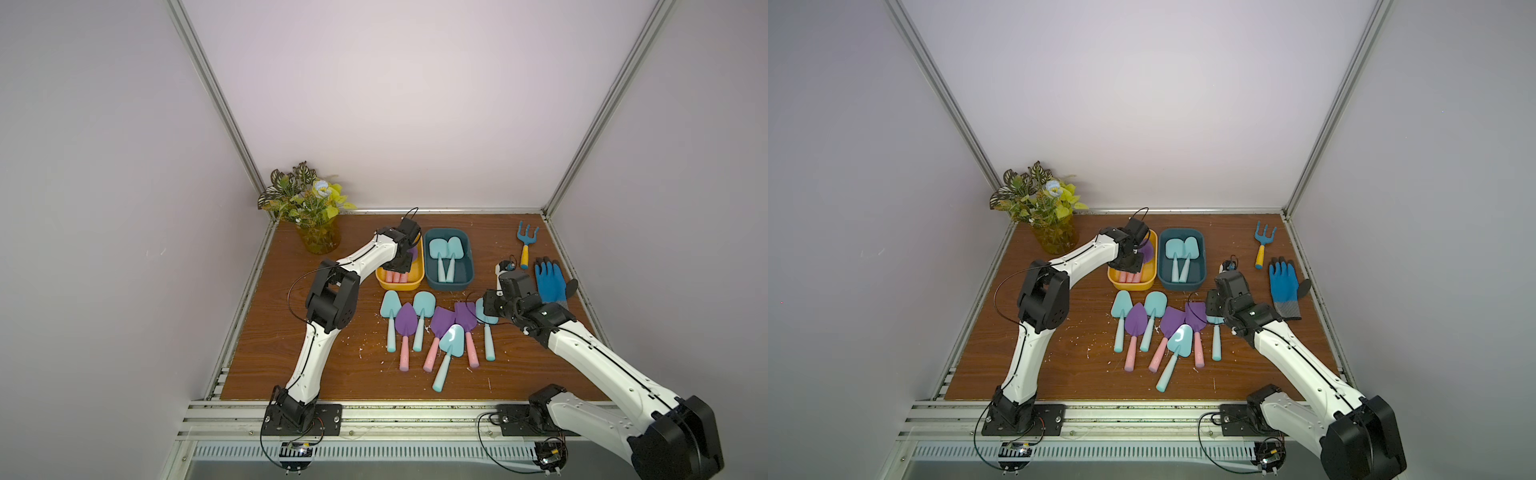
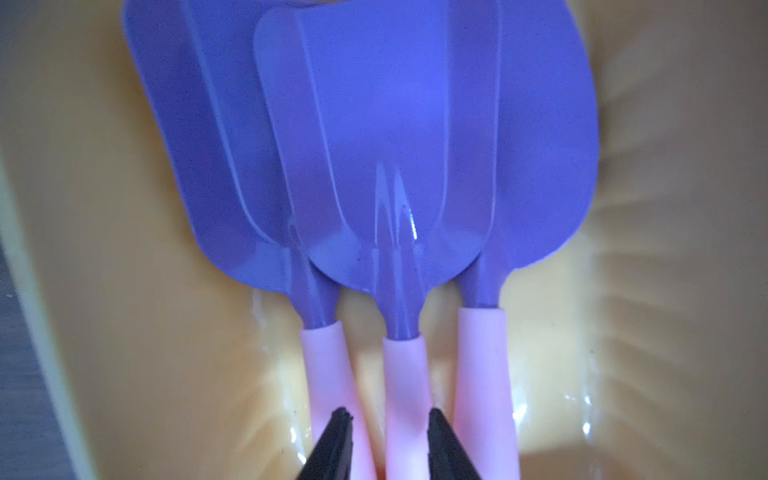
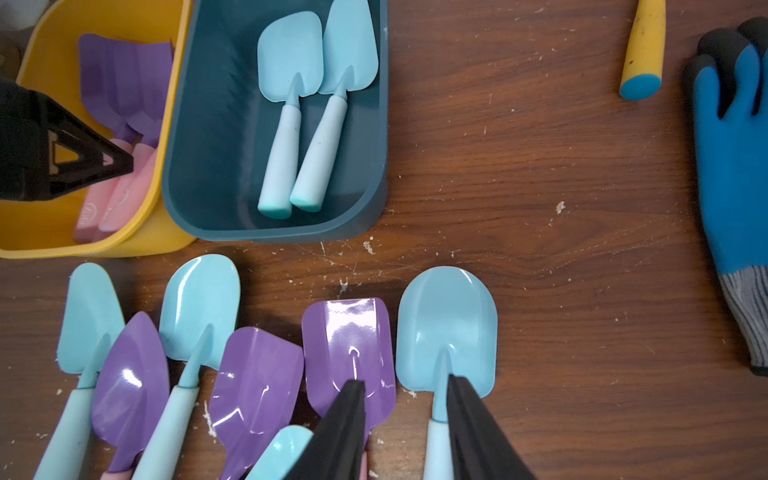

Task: Sort the small shovels by color and place them into the storage box
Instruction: Place the shovel in the storage box.

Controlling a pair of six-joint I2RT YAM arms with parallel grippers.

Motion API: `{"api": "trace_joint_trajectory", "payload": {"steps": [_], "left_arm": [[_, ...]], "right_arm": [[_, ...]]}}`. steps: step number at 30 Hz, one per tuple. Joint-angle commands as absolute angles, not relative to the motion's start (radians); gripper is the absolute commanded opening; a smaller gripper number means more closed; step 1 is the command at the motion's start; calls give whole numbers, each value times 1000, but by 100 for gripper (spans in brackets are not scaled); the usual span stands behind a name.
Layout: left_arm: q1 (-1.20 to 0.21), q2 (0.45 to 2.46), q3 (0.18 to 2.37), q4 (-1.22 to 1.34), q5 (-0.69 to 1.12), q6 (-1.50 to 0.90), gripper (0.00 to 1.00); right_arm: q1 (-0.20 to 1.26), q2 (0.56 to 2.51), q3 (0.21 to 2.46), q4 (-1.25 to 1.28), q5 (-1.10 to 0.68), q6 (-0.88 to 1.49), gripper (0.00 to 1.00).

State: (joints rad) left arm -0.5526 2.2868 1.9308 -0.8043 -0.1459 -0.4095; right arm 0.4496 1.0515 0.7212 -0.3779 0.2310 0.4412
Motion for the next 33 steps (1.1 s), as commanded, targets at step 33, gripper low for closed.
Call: {"api": "trace_joint_trajectory", "payload": {"steps": [33], "left_arm": [[-548,1512,1241,-711,-290,-460,63]], "right_arm": [[445,1112,647,-528,156,586,49]]}}
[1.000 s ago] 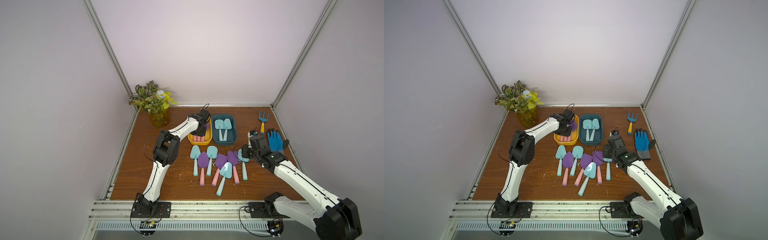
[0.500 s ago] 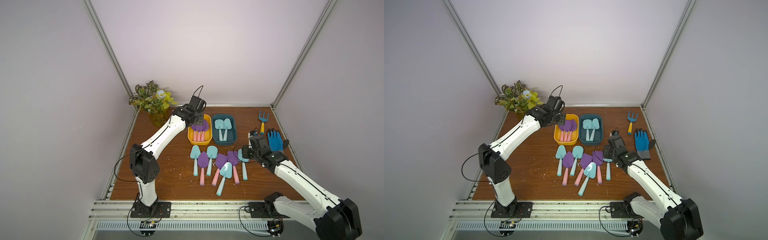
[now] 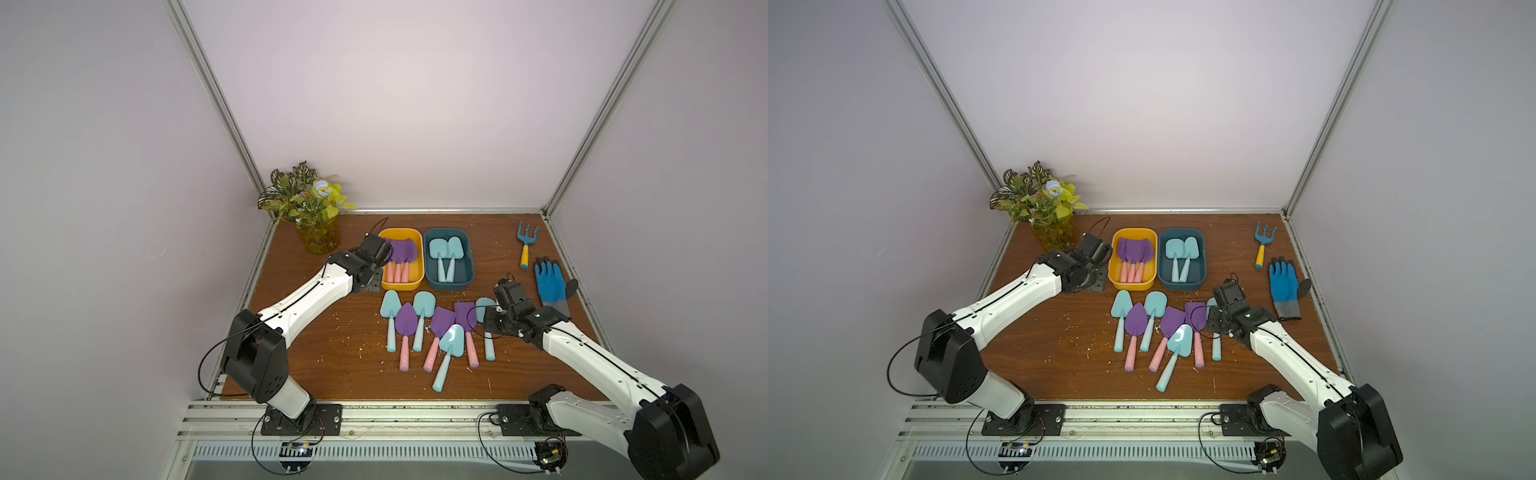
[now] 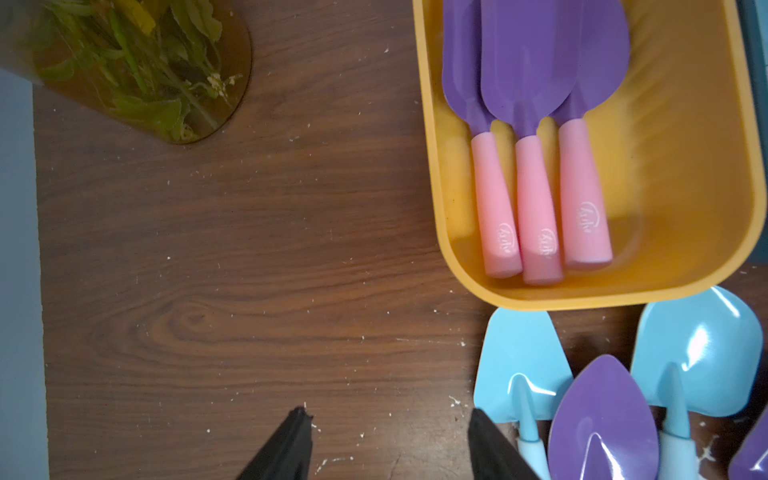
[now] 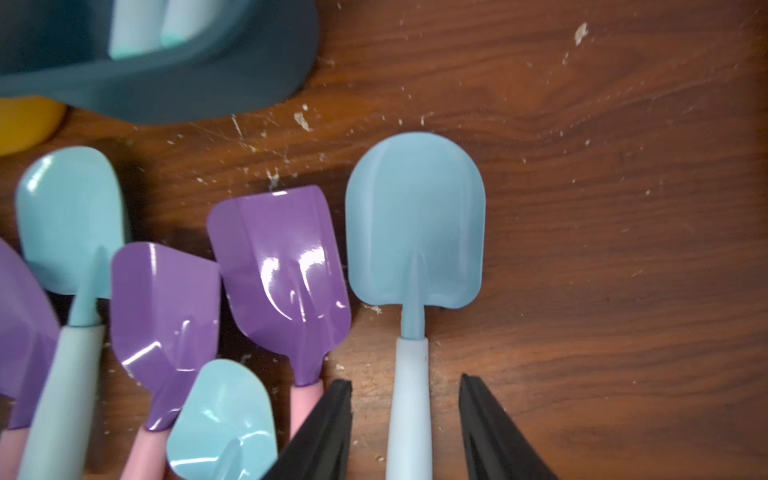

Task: Sort the small shovels by color and place them into the storage box
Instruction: Pick up the shovel from the center of the board.

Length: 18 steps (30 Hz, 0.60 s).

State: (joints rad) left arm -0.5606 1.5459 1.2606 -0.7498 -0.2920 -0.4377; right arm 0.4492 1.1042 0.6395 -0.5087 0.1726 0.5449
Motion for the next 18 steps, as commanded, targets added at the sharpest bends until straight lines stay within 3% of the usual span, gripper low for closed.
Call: {"api": "trace_joint_trajectory", "payload": {"steps": [1,18], "left_arm": [[-548,1507,1230,-705,-286,-460,63],[-545,1491,1175,-666,-266,-469,64]], "right_arm": [[445,1119,644,-531,158,595,49],[445,1195,576,-513,80,666,50]]}}
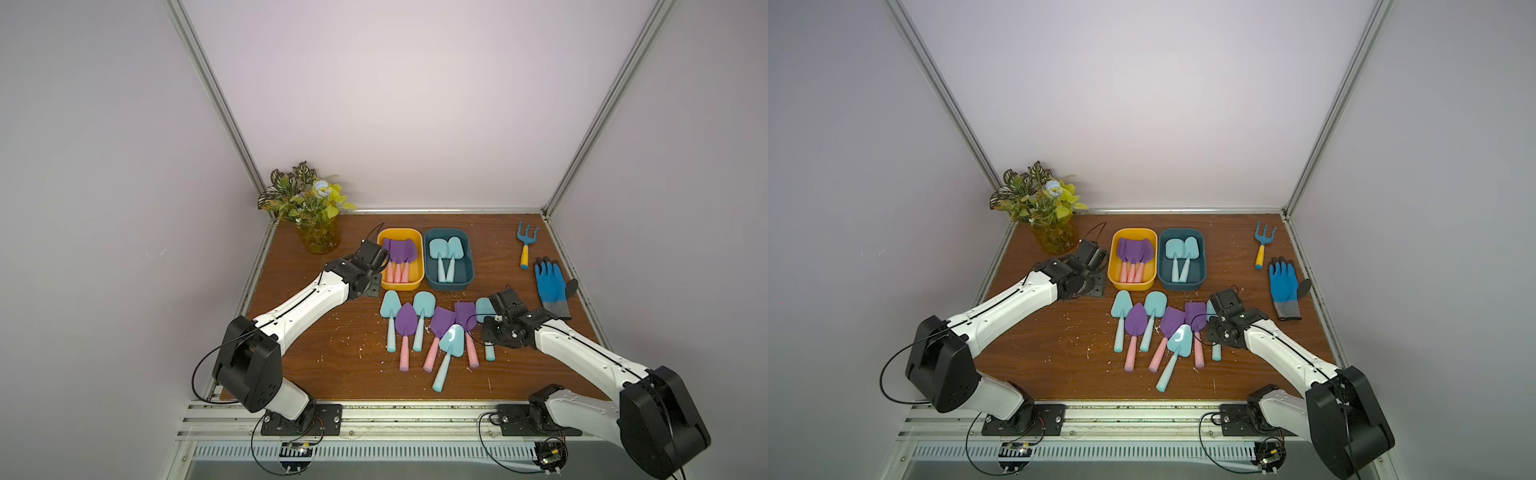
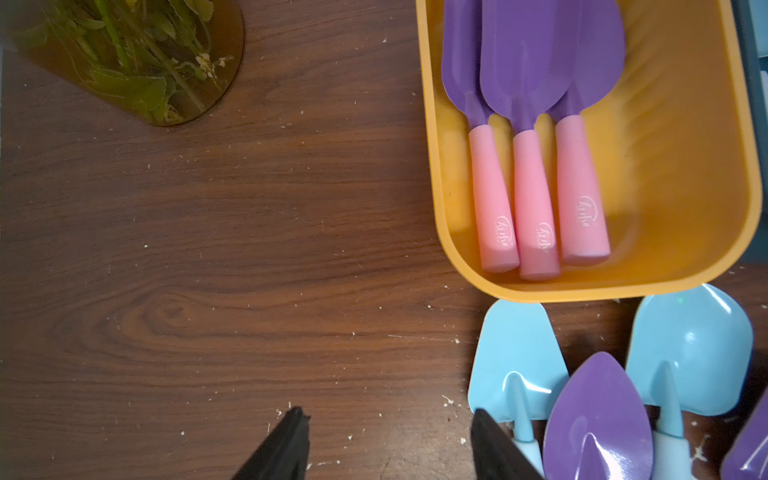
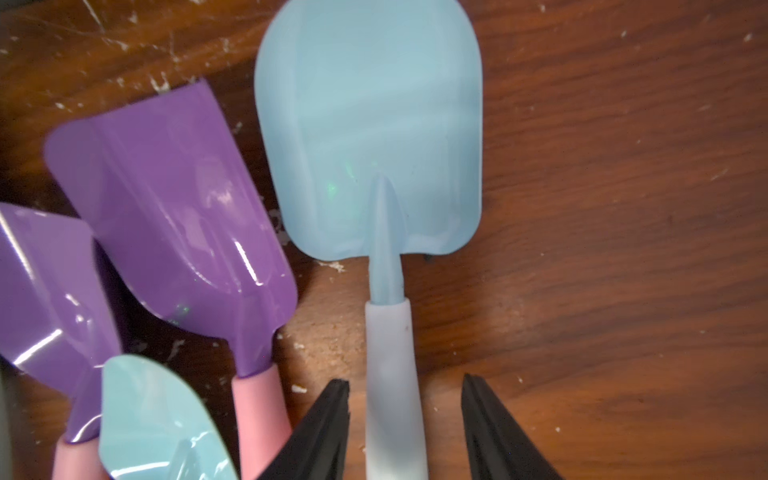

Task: Sort the small shovels by color and place them into the storage box
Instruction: Pick up the shovel from the center of the board.

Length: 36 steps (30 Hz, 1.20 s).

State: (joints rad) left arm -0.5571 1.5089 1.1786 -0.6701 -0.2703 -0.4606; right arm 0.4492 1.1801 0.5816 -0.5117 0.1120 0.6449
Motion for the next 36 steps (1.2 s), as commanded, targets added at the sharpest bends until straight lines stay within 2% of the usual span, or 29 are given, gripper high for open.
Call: {"api": "trace_joint_trajectory", "payload": {"steps": [1,7,14,21,26,36], "left_arm": [[-546,1491,1175,-666,-266,-469,64],[-543,1485,1172,-660,-259,-468,65],[-539,1482,1169,-654,-255,-465,65],[-538,1485,1167,-645,-247,-463,65],[-536,1476,1149,-633,-244,-465,65],[-524,1450,1105,-611,-235,-466,65]], "right_arm": [[444,1202,573,-507,71,668,50],[445,1239,548,-488,38,673,49],[445,1215,543,-506,59,694,41],[444,1202,563,-528,85,702,29],[444,1202,588,-529,127,709,17],[441,1202,727,-576,226,690,6]]}}
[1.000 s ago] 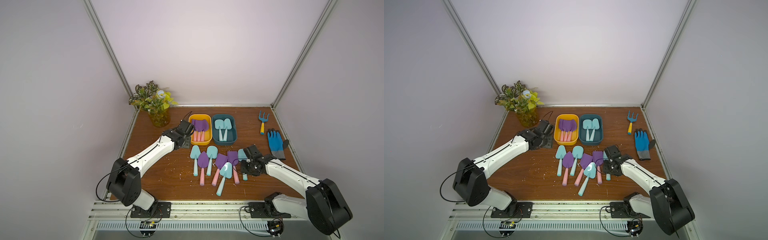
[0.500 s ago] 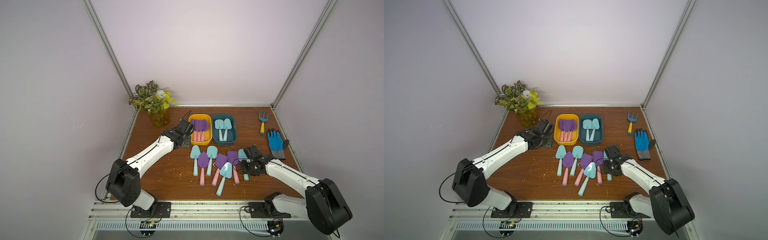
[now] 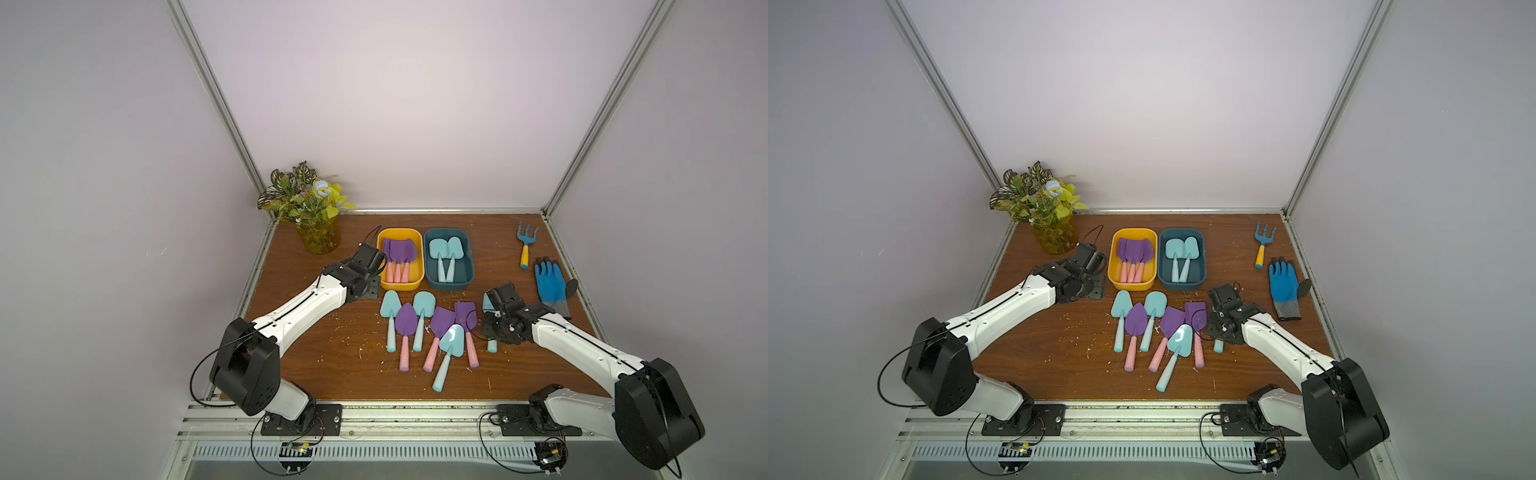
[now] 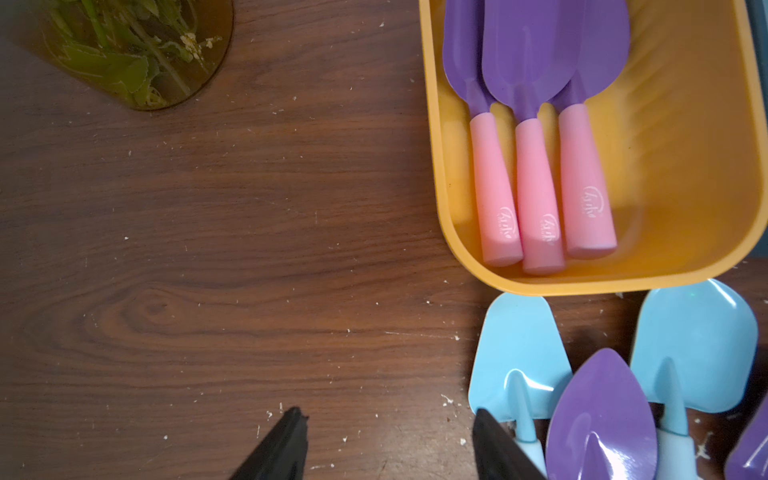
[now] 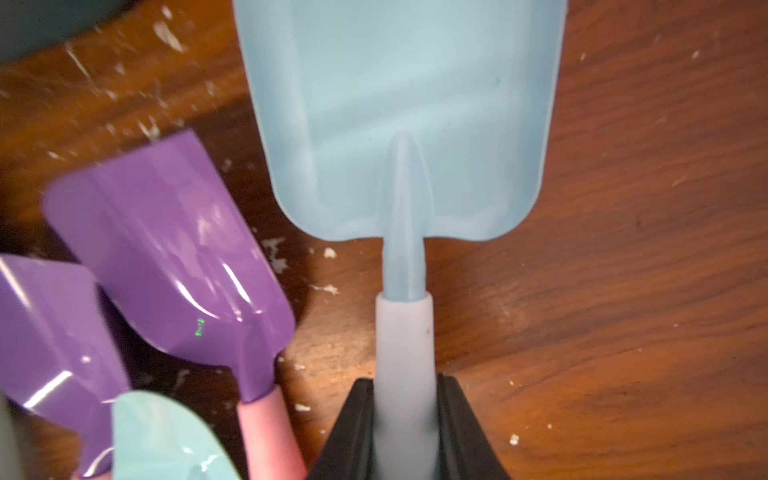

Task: Sort the small shovels by color and place them into the storage box
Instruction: Pick up the shovel from the center of the board, then place the shovel in the storage box.

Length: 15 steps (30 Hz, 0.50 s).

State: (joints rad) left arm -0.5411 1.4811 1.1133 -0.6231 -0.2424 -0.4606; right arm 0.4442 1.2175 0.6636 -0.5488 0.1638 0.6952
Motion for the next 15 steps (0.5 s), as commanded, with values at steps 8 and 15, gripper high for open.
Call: {"api": "trace_joint_trajectory", "payload": {"steps": [8,15], "left_arm": [[-513,1444,1054,-571,-204,-461,65],[-492,1433,1007,-526,-166,-449,66]], "right_arm": [[437,1269,915,-609,266,639,2],[438,1445,1187,-659,240,585,1]]}}
